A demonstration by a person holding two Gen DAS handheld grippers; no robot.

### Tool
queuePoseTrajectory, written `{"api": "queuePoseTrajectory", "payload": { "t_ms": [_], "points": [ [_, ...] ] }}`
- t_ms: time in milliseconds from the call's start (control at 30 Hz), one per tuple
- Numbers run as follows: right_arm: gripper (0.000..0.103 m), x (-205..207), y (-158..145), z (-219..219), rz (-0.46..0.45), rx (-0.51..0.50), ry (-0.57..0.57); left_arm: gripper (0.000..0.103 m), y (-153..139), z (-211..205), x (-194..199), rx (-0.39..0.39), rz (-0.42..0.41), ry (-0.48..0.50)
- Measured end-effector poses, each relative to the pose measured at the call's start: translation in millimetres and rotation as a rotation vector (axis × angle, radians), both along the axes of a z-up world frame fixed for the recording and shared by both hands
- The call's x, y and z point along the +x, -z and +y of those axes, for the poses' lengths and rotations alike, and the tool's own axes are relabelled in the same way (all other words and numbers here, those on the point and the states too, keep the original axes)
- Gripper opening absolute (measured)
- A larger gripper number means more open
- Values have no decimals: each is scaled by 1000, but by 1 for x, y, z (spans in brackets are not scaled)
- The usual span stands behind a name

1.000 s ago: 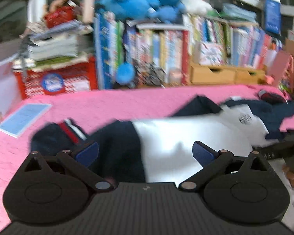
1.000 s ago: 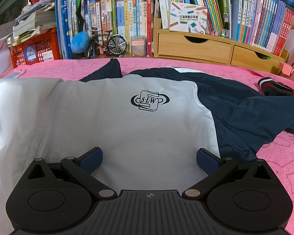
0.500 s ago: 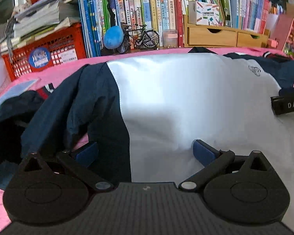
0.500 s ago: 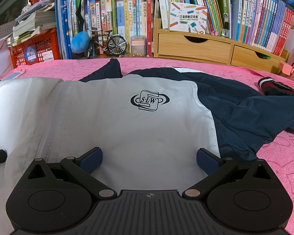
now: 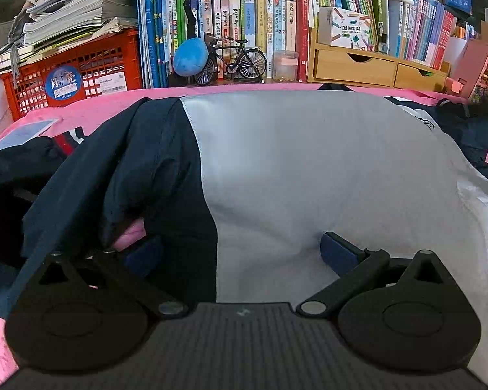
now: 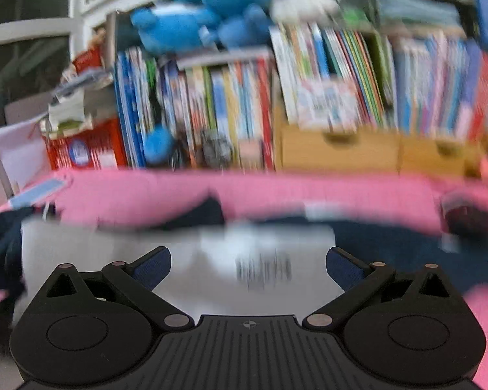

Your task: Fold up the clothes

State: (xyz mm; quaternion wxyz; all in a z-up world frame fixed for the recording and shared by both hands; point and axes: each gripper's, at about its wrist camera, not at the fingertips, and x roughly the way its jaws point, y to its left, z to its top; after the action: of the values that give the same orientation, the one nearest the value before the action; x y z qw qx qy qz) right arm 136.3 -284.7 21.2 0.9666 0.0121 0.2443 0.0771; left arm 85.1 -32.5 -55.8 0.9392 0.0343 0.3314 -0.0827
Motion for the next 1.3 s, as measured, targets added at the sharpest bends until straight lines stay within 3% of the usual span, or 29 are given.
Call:
{"api": "queuePoseTrajectory", "payload": {
  "t_ms": [100, 167, 233, 333, 367, 500, 600, 667, 733, 800, 833, 900, 933, 967, 1000, 1033, 1100, 1167, 1233, 1267, 1300],
  "points": [
    [103, 58, -6, 27, 37, -147, -29, 103, 0, 0, 0, -3, 1, 0],
    [103, 97, 6, 43, 96, -222, -47, 103, 0, 0, 1, -5, 1, -1],
    [102, 127, 20, 52, 182, -199, -68, 103, -1, 1, 1, -7, 1, 0],
    [39, 154, 43, 58, 361, -109, -35, 103, -1, 1, 1, -9, 1, 2],
    [4, 152, 41, 59, 349, -86, -11, 103, -1, 1, 1, -10, 1, 2],
    [5, 132, 7, 52, 173, 16, 14, 103, -1, 1, 0, -15, 0, 1],
    [5, 106, -33, 26, -122, 202, 92, 103, -1, 2, 0, -22, -2, 0],
    [6, 95, -46, 10, -297, 254, 115, 103, -1, 2, 0, -23, -2, -1],
    [7, 110, -46, 3, -276, 199, 162, 103, -1, 2, 1, -21, -1, -1],
    [18, 138, -31, -3, -117, 127, 211, 103, -1, 2, 1, -20, -1, -1],
    [29, 150, -22, -7, -19, 98, 233, 103, -1, 2, 1, -20, -1, -1],
    [41, 161, -8, -12, 119, 83, 253, 103, -1, 3, 2, -20, -1, 0],
    [52, 157, -6, -13, 125, 98, 257, 103, -1, 4, 2, -21, -1, 0],
    [70, 148, -6, -10, 101, 116, 245, 103, -1, 4, 2, -21, -1, 0],
    [80, 140, -8, -3, 75, 124, 207, 103, -1, 4, 2, -21, -1, 0],
    [99, 135, -9, 9, 73, 112, 140, 103, -1, 4, 2, -20, -1, -1],
    [103, 135, -11, 43, 115, 50, -31, 103, -1, 3, 3, -19, 0, -2],
    [103, 140, -3, 86, 158, -49, -126, 103, -2, 3, 3, -21, 0, -2],
    [103, 154, 11, 116, 204, -117, -142, 103, -2, 3, 2, -21, 0, -2],
    [99, 168, 22, 128, 248, -136, -125, 103, -2, 3, 2, -22, 0, -2],
    [88, 182, 32, 133, 290, -127, -102, 103, -2, 3, 1, -22, -1, -3]
  ]
}}
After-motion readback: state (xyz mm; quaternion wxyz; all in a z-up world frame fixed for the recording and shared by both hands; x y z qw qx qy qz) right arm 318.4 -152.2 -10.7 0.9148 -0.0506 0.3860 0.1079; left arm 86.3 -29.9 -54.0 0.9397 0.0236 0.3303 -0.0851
